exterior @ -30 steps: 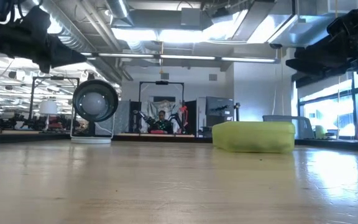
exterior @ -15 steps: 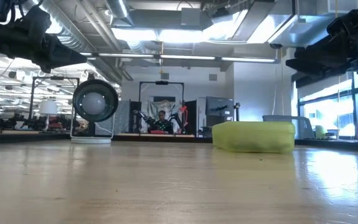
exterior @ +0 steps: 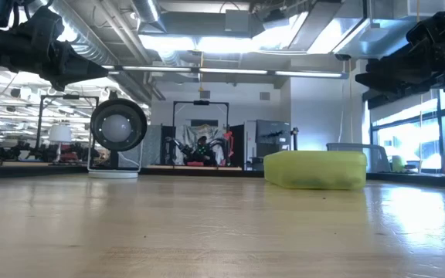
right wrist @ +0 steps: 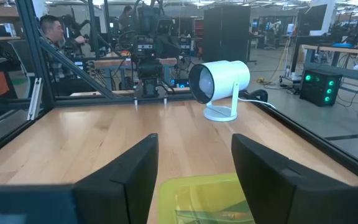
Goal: Pick & place school supplies into a supply box
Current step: Return to Home Position
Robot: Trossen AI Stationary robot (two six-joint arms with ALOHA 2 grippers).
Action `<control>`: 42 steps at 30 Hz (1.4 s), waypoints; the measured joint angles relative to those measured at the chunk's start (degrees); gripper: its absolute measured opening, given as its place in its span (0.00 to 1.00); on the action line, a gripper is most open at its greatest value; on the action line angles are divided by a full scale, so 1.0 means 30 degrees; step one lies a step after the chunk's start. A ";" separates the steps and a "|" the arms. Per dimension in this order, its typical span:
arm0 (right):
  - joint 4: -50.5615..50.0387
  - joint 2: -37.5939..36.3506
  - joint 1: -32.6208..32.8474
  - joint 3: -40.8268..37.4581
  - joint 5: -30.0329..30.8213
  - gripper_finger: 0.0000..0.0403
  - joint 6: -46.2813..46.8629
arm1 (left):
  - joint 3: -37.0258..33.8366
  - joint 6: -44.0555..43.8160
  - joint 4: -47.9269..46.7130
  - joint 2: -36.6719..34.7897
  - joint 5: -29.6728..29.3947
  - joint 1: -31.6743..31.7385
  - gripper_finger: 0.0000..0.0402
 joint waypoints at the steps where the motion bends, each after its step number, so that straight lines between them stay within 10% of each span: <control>1: 0.0000 0.0000 0.0000 0.0000 0.0000 0.52 -0.0008 | 0.0000 0.0004 0.0000 0.0000 0.0000 0.0000 0.02; 42: 0.0000 0.0000 0.0000 0.0015 -0.0005 0.52 0.0037 | 0.0022 0.0000 0.0007 0.0007 0.0000 -0.0001 0.03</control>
